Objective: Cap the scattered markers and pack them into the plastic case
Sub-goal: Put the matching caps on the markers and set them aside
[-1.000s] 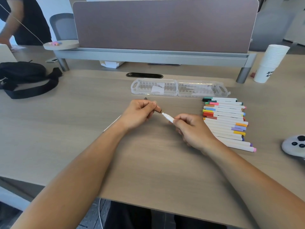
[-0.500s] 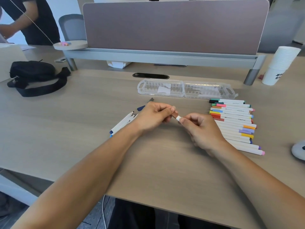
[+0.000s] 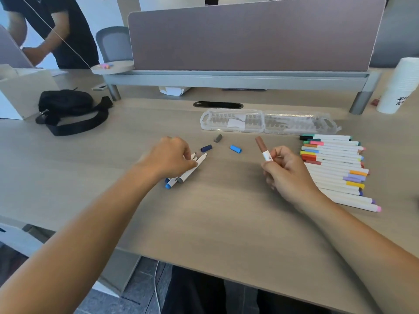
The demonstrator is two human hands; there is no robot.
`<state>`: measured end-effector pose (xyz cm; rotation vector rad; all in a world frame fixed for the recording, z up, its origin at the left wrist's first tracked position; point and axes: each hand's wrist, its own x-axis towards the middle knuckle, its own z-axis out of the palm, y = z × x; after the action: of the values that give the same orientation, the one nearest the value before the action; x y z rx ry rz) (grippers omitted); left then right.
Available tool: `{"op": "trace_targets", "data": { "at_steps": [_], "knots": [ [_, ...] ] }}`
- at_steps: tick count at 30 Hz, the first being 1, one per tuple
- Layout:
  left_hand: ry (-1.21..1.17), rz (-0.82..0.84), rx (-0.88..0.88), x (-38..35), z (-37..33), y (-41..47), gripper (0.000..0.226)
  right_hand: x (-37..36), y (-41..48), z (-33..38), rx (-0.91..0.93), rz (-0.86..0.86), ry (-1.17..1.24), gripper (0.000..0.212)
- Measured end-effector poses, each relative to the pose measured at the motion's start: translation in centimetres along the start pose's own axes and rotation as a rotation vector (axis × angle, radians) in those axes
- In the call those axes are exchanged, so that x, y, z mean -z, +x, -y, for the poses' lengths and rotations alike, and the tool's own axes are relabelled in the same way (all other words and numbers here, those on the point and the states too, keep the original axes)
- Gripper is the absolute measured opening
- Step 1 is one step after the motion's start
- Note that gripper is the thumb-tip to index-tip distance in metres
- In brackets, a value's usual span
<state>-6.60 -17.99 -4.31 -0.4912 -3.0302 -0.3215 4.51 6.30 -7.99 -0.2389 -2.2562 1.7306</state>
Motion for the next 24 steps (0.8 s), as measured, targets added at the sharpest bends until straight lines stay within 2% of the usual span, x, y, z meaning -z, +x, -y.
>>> {"op": "trace_targets", "data": {
  "at_steps": [2,5,9,11,16,20,24],
  "knots": [
    [0.039,0.030,0.021,-0.8,0.1,0.2,0.024,0.0,-0.1,0.0,-0.024,-0.005,0.018,0.012],
    [0.071,0.065,0.026,-1.3,-0.6,-0.1,0.015,0.1,-0.4,0.2,-0.056,0.005,0.070,0.014],
    [0.075,0.109,0.048,-1.0,-1.5,-0.3,0.026,-0.2,-0.7,0.8,-0.126,0.006,0.156,0.031],
    [-0.040,0.098,0.061,-0.7,-2.3,-0.6,0.021,-0.3,-0.7,1.1,-0.172,0.002,0.216,0.040],
    [-0.578,0.153,0.025,-1.0,-6.1,-1.7,0.017,-0.7,-1.1,1.3,-0.197,0.122,0.188,0.035],
    [-0.668,0.217,-0.060,-1.8,-8.5,-2.2,0.019,-0.6,-1.0,0.9,-0.174,0.138,0.162,0.031],
    [-0.650,0.284,-0.185,-2.6,-9.4,-2.2,0.035,-0.2,-0.7,0.6,-0.152,0.082,0.072,0.025]
  ]
}}
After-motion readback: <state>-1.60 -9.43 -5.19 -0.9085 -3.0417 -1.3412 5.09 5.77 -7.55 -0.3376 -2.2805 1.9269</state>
